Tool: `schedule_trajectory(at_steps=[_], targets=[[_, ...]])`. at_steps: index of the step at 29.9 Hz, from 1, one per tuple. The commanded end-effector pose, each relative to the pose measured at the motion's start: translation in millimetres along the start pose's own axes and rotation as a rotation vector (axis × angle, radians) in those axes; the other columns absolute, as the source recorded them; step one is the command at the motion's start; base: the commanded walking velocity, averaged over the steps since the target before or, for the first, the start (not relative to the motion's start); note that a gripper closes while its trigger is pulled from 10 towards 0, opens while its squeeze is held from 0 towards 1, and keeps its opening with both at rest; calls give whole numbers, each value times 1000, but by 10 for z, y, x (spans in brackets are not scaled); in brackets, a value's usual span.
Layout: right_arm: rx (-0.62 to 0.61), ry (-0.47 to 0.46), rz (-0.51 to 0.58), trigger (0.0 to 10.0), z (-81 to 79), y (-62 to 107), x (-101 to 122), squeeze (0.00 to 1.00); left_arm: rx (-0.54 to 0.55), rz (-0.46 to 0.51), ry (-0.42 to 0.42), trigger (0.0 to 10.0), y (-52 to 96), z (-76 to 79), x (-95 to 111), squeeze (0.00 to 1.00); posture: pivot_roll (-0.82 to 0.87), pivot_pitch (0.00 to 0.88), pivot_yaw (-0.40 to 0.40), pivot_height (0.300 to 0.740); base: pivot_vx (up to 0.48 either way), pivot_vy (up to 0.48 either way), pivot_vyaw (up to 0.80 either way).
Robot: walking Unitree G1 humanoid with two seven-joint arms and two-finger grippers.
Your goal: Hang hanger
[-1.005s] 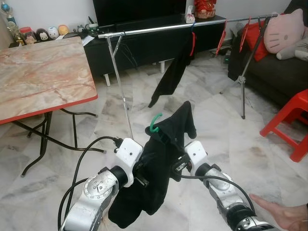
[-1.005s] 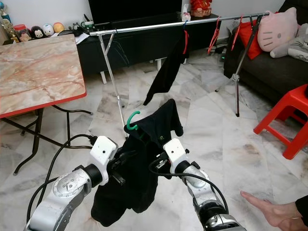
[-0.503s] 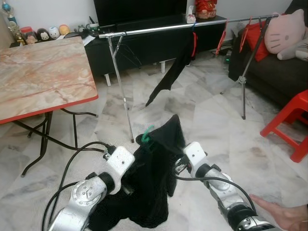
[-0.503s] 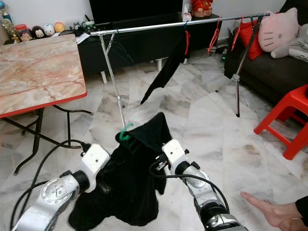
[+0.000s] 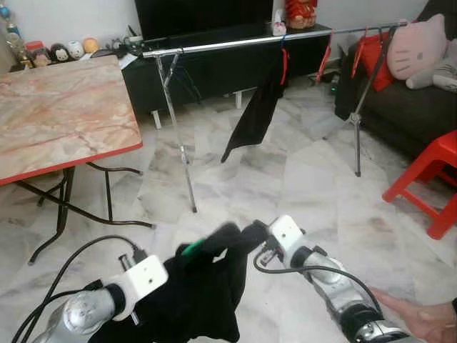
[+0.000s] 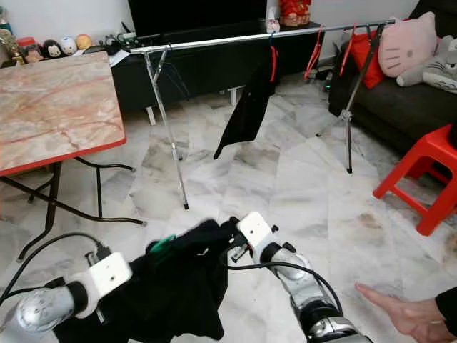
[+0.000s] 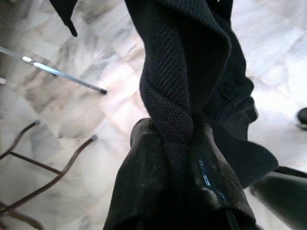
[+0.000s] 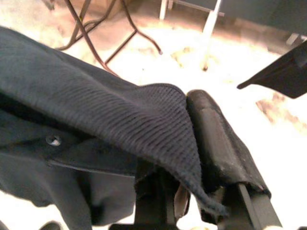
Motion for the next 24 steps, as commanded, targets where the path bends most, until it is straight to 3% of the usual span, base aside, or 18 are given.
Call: schedule_trajectory(at_steps=[1,3,7,10,16,19,20,21,24], targets=[[22,24,-23,0,7,-5,-11,0,-42,60,-23,10000,159,-53,77,0,-36,0,23,732,0,0,0],[30,27,-38,0,10,12,-45,0,-118,70,-37,10000,294,-9,61,0,-35,0,21,732,0,0,0],[38,30,-45,0,11,18,-56,0,-192,75,-51,10000,425,26,63,0,-29,0,19,732,0,0,0],[53,40,-56,0,-3,19,-69,0,-273,98,-22,10000,544,79,88,0,-28,0,18,732,0,0,0],[68,39,-63,0,-17,17,-77,0,-504,88,29,10000,769,358,68,0,-28,0,16,732,0,0,0],[72,42,-64,0,-20,17,-78,0,-542,81,30,10000,806,405,61,0,-28,0,16,732,0,0,0],[72,42,-64,0,-20,17,-78,0,-543,82,31,10000,810,405,62,0,-28,0,16,732,0,0,0],[91,41,-72,0,-38,37,-105,0,-457,80,11,10000,798,230,33,0,-31,0,15,732,0,0,0],[124,45,-84,0,-71,68,-149,0,-456,71,36,10000,901,160,6,0,-31,0,15,732,0,0,0]])
Point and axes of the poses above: a point about 5 cm out from each wrist's last joint towards the gripper, its own y axis pointing back from the gripper into the wrist, its own x axis along the axis of the wrist's last joint, z = x × y, the point moved 5 cm from there along -y, pointing out of the wrist towards the gripper, and after that the axes turned 2 degrees about y, right-handed, at the moved point
